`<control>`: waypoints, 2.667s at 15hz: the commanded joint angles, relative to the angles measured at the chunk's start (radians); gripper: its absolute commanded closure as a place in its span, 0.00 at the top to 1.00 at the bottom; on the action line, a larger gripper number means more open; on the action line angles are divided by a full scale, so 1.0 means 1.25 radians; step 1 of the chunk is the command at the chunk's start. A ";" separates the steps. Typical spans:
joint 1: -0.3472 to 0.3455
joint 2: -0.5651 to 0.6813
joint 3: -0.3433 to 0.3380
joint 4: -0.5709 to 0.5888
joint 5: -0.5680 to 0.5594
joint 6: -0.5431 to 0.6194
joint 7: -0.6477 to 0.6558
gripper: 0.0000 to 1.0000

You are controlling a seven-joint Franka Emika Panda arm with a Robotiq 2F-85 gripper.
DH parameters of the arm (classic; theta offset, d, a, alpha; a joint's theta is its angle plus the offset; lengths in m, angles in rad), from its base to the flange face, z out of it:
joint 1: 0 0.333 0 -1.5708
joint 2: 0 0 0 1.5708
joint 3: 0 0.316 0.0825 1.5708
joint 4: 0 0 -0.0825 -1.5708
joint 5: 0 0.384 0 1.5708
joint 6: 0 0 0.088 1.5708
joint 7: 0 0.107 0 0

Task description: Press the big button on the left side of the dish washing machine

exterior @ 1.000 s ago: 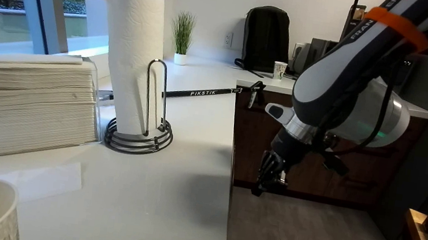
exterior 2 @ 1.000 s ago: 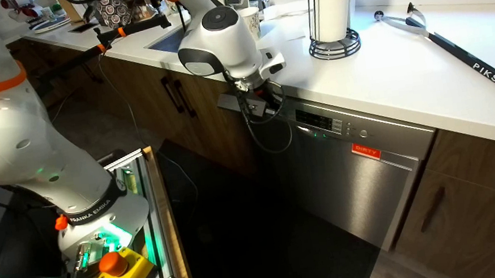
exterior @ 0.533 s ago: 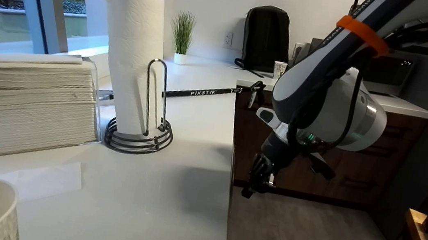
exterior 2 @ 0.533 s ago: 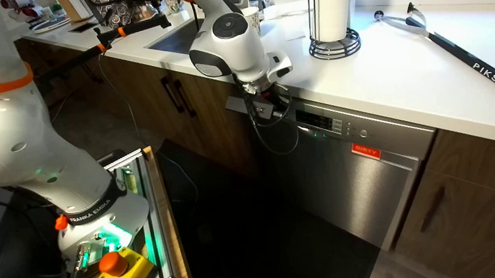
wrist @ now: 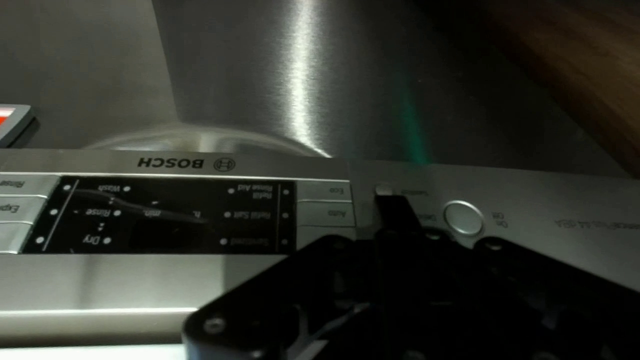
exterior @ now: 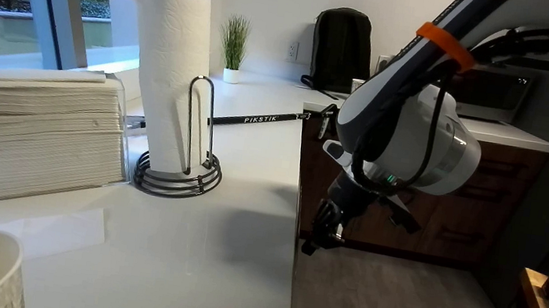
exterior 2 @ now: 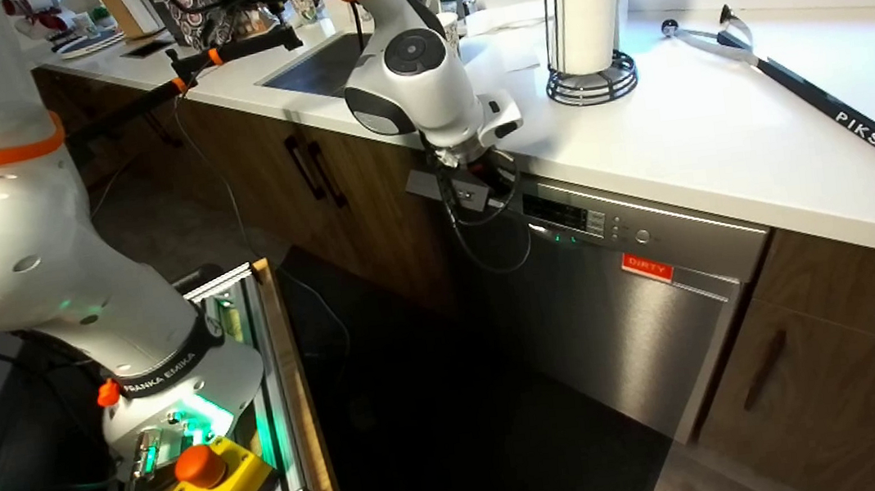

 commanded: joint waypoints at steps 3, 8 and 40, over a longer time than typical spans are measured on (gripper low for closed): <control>-0.027 0.024 0.028 0.031 0.066 0.003 -0.058 0.00; -0.044 0.032 0.047 0.047 0.128 0.018 -0.101 0.00; 0.114 -0.140 -0.082 -0.252 -0.209 0.072 0.038 0.00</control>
